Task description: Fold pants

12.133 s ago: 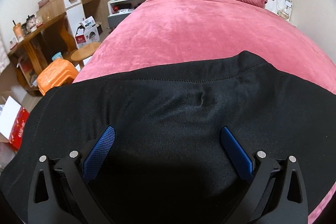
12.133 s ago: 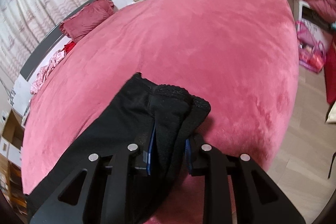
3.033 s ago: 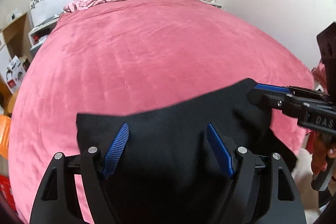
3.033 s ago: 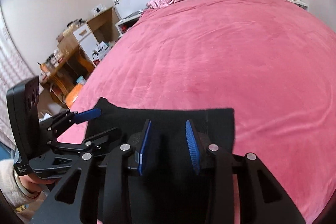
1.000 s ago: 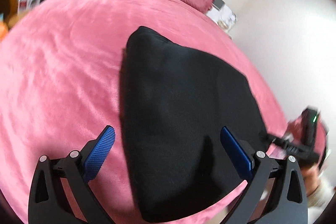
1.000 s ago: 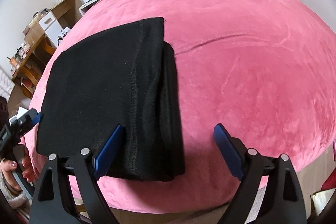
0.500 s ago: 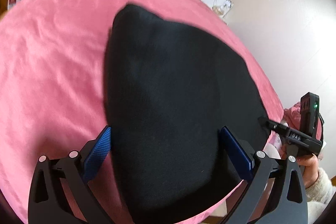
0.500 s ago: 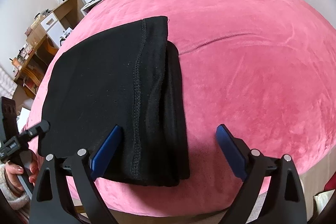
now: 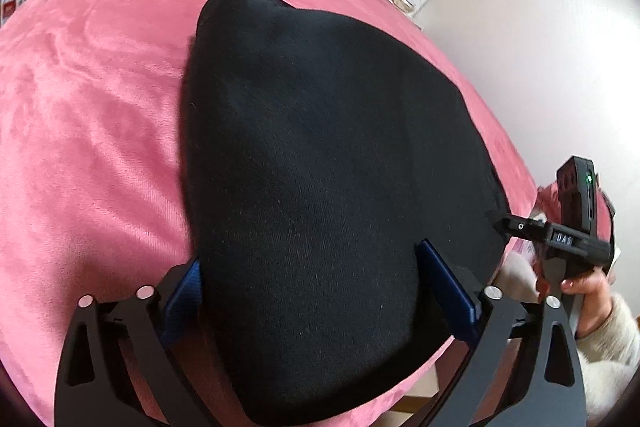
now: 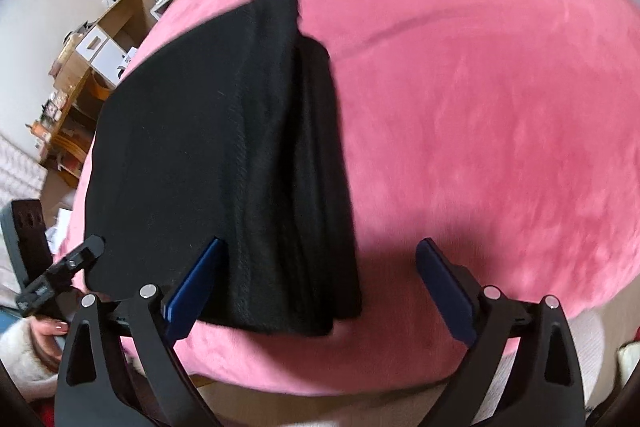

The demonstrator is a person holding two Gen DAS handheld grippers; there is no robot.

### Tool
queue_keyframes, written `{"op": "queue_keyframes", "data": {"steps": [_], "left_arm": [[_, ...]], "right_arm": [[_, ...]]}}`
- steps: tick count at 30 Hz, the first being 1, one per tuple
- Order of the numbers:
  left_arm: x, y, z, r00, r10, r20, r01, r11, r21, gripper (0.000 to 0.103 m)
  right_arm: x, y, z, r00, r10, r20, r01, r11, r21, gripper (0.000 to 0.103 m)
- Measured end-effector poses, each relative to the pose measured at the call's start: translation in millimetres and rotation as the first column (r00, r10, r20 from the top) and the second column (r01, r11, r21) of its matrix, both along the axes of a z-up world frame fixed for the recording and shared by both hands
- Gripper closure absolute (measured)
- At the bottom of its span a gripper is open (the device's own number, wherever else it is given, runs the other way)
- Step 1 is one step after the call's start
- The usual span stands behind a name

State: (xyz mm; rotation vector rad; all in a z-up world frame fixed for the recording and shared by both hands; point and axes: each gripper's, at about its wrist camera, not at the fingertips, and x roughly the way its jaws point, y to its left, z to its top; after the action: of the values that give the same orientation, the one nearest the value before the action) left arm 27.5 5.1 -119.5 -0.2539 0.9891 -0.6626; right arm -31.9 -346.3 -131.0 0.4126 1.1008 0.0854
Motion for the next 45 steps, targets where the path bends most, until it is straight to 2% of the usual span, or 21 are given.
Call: {"op": "queue_keyframes", "data": {"steps": [2, 4, 8, 11, 13, 15, 17, 19, 21, 25, 26, 31, 36, 41, 45], "left_arm": [[-1.5, -0.8, 1.5, 1.0, -0.003, 0.003, 0.003, 1.0, 0.003, 0.008], [0.5, 0.5, 3.5, 1.0, 0.001, -0.008, -0.001, 1.0, -0.017, 0.008], [12.7, 13.7, 2.9, 0.995, 0.051, -0.082, -0.062, 0.99, -0.128, 0.008], [22.0, 19.7, -2.5, 0.987, 0.074, -0.142, -0.099, 0.979, -0.18, 0.008], [22.6, 15.2, -3.4, 0.988, 0.049, -0.148, -0.073, 0.984, -0.16, 0.008], [17.3, 6.8, -2.6, 0.992, 0.012, -0.128, -0.025, 0.994, -0.107, 0.008], [12.6, -1.4, 0.4, 0.994, -0.006, -0.105, 0.0, 0.998, -0.063, 0.014], [9.1, -1.0, 4.0, 0.994, -0.002, -0.108, -0.004, 0.998, -0.06, 0.026], [6.2, 3.1, 9.5, 0.994, 0.009, -0.11, -0.017, 0.997, -0.069, 0.034], [-7.0, 5.9, 25.7, 0.999, -0.005, -0.045, 0.003, 0.999, -0.045, 0.053], [-12.0, 5.5, 30.6, 1.0, -0.012, -0.02, 0.011, 0.999, -0.034, 0.054], [-22.7, 8.8, 39.4, 1.0, -0.012, 0.025, 0.012, 1.0, -0.004, 0.059], [-19.1, 18.0, 52.0, 0.998, 0.004, 0.065, -0.005, 1.0, 0.015, 0.06], [-32.6, 31.4, 61.4, 0.995, 0.007, 0.098, -0.014, 0.998, 0.069, 0.06], [-22.9, 35.3, 64.6, 0.994, 0.025, 0.111, -0.036, 0.995, 0.095, 0.06]], "right_arm": [[-1.1, -7.7, -1.3, 1.0, -0.017, -0.013, 0.018, 0.999, 0.043, 0.008], [-0.9, -9.1, 3.2, 1.0, -0.02, 0.01, 0.02, 0.998, 0.056, 0.007], [3.9, -11.8, 8.2, 0.998, -0.017, 0.066, 0.009, 0.992, 0.124, 0.007], [12.6, -12.1, 0.1, 0.999, -0.016, 0.049, 0.008, 0.989, 0.146, 0.007], [17.4, -15.8, -6.7, 0.998, -0.036, 0.041, 0.028, 0.98, 0.198, 0.006], [20.8, -17.3, -10.0, 0.998, -0.055, 0.043, 0.044, 0.971, 0.235, 0.008], [20.4, -12.5, -7.9, 0.998, -0.024, 0.065, 0.006, 0.966, 0.26, 0.034], [19.8, -6.7, -0.9, 0.997, 0.004, 0.076, -0.021, 0.974, 0.225, 0.04], [17.6, -4.6, 5.2, 0.996, 0.024, 0.09, -0.042, 0.978, 0.204, 0.045], [14.2, -6.6, 12.1, 0.994, 0.015, 0.107, -0.038, 0.975, 0.217, 0.054], [12.2, -6.2, 14.5, 0.993, 0.018, 0.118, -0.044, 0.976, 0.215, 0.056], [5.1, 1.1, 24.2, 0.985, 0.061, 0.163, -0.091, 0.978, 0.186, 0.06], [3.4, 17.2, 30.7, 0.981, 0.083, 0.177, -0.12, 0.97, 0.212, 0.06], [-2.3, 29.0, 27.7, 0.976, 0.113, 0.184, -0.158, 0.955, 0.252, 0.06], [13.8, 52.9, 37.4, 0.96, 0.164, 0.228, -0.21, 0.958, 0.194, 0.06]]}}
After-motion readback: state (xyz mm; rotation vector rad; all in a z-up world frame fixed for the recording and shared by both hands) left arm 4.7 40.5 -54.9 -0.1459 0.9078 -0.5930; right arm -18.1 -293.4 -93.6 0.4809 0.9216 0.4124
